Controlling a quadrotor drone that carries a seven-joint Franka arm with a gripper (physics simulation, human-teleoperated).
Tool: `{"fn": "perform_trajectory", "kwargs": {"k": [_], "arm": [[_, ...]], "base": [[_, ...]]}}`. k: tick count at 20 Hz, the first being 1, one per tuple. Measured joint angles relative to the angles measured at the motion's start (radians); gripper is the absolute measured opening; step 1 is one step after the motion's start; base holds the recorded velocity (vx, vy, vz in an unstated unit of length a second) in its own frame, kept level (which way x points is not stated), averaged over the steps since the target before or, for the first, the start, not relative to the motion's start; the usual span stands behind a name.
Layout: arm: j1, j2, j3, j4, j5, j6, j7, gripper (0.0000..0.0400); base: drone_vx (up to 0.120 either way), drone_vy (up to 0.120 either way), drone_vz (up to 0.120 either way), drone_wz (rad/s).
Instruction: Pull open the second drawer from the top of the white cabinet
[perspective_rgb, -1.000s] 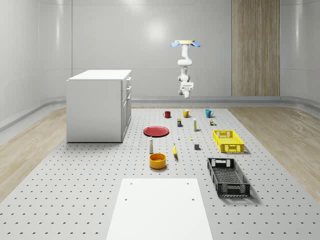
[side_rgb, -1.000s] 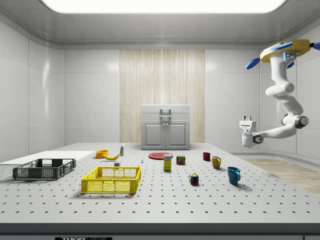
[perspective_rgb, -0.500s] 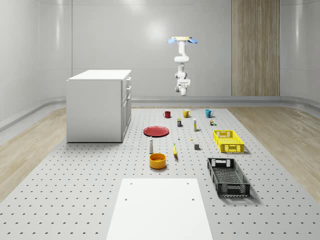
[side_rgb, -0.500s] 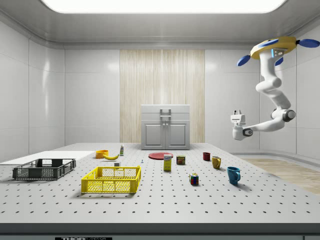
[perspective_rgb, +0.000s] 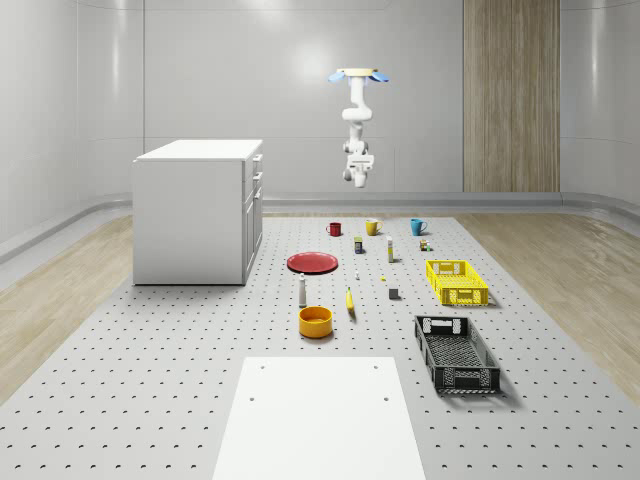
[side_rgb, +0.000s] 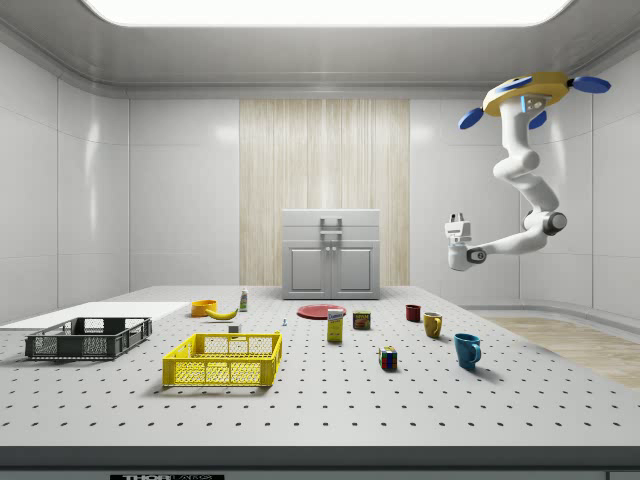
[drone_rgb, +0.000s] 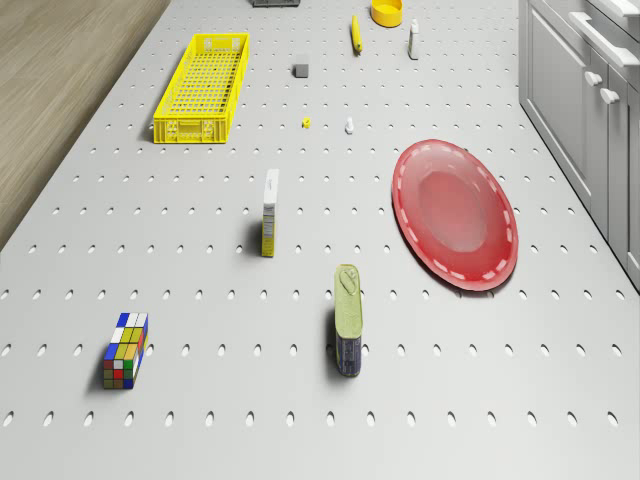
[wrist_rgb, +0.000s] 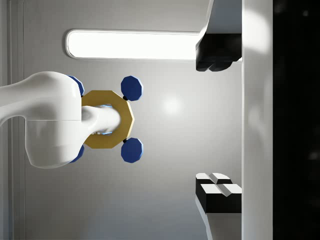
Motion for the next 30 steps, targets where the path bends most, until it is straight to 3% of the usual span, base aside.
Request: {"fn": "perform_trajectory", "kwargs": {"k": [10,13,17,21,30], "arm": [[-0.005,-0.005,0.016,-0.005,-0.022,0.008,0.003,0.03],[-0.005,-0.006,0.008,-0.007,-0.005,0.01,0.003,0.03],[0.063,-0.005,-0.286,-0.07,0.446,-0.003,-0.068,0.0307],[0.138,-0.019,-0.491,-0.189,0.754,-0.007,-0.12,0.0306],[0.259,-0.064,-0.674,-0.33,0.994,0.019,-0.159,0.0301]], "base": [[0.12,-0.12,0.0,0.0],[0.12,0.0,0.0,0.0],[0.12,-0.08,0.0,0.0],[0.12,-0.12,0.0,0.0],[0.12,-0.027,0.0,0.0]]}}
